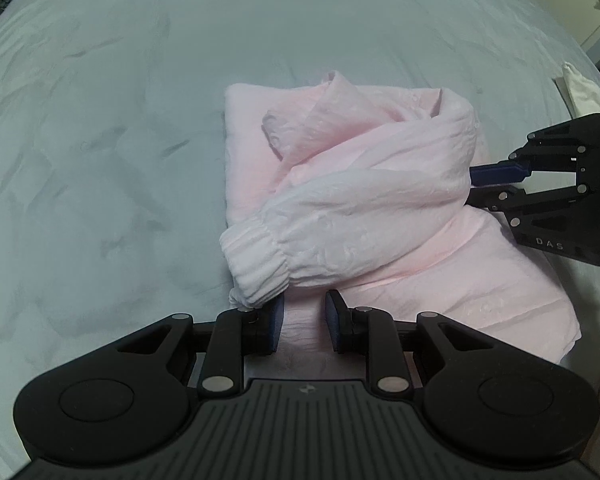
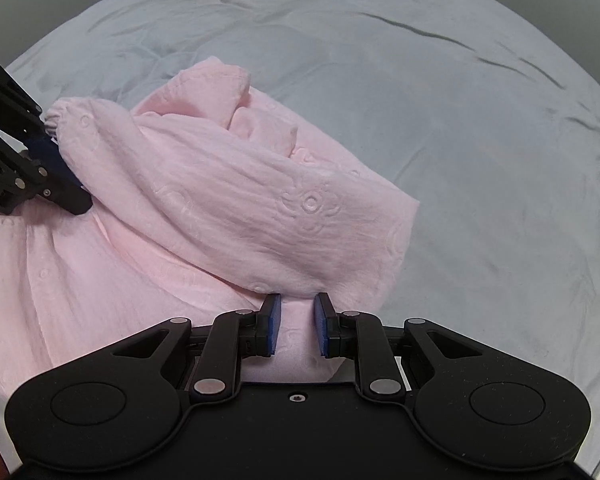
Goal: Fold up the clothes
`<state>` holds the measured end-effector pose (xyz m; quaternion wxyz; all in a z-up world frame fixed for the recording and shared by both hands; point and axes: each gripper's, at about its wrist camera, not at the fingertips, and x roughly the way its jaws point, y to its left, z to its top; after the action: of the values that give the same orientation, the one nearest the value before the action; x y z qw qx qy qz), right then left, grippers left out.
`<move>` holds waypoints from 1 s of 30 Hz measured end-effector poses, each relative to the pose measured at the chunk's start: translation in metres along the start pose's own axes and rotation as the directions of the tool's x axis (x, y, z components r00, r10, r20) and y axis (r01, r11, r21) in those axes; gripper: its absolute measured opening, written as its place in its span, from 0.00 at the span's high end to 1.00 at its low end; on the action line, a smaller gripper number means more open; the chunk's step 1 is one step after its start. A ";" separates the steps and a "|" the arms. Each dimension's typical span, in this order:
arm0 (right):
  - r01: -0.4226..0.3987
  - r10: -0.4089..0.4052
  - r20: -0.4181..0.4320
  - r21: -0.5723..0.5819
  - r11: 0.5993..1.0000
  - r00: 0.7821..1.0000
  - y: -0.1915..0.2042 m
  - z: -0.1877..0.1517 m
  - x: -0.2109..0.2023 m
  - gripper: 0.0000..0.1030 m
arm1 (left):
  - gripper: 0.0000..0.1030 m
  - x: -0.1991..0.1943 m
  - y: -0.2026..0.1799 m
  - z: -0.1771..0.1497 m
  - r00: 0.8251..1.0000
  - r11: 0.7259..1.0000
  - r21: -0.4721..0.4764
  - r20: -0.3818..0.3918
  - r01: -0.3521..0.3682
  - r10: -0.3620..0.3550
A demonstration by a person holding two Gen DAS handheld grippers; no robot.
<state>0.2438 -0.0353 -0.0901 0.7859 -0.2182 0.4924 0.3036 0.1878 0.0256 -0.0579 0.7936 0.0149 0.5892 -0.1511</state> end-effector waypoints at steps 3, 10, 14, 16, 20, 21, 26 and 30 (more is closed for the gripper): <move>0.034 -0.034 -0.005 -0.011 0.999 0.999 0.007 -0.001 -0.011 0.83 | 0.78 -0.018 -0.009 -0.008 0.999 1.000 -0.003 0.035 -0.019 0.019; 0.043 -0.043 0.024 0.008 0.999 0.999 0.016 -0.005 -0.041 0.80 | 0.67 -0.068 -0.042 -0.029 0.989 0.994 0.047 0.112 -0.103 0.098; 0.058 -0.059 0.035 0.033 0.998 0.998 0.022 -0.012 -0.067 0.75 | 0.63 -0.089 -0.075 -0.040 0.989 0.994 0.055 0.119 -0.098 0.091; 0.058 -0.060 0.045 0.050 0.997 0.997 0.025 -0.016 -0.081 0.71 | 0.61 -0.100 -0.090 -0.049 0.988 0.994 0.049 0.124 -0.101 0.094; 0.055 -0.059 0.069 0.063 0.997 0.996 0.035 -0.026 -0.109 0.62 | 0.59 -0.108 -0.104 -0.062 0.988 0.994 0.030 0.119 -0.107 0.103; 0.046 -0.051 0.075 0.066 0.997 0.996 0.037 -0.029 -0.116 0.61 | 0.59 -0.110 -0.107 -0.066 0.988 0.994 0.031 0.119 -0.108 0.104; 0.016 -0.021 0.102 0.057 0.998 0.995 0.045 -0.043 -0.139 0.55 | 0.56 -0.115 -0.138 -0.084 0.981 0.990 0.031 0.139 -0.140 0.134; -0.009 0.004 0.117 0.036 0.999 0.993 0.047 -0.060 -0.156 0.49 | 0.54 -0.117 -0.161 -0.095 0.977 0.989 0.031 0.166 -0.143 0.136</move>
<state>0.1215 -0.0806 0.0240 0.8163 -0.1841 0.4516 0.3094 0.0272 -0.0827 0.0478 0.8474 0.0607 0.5162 -0.1082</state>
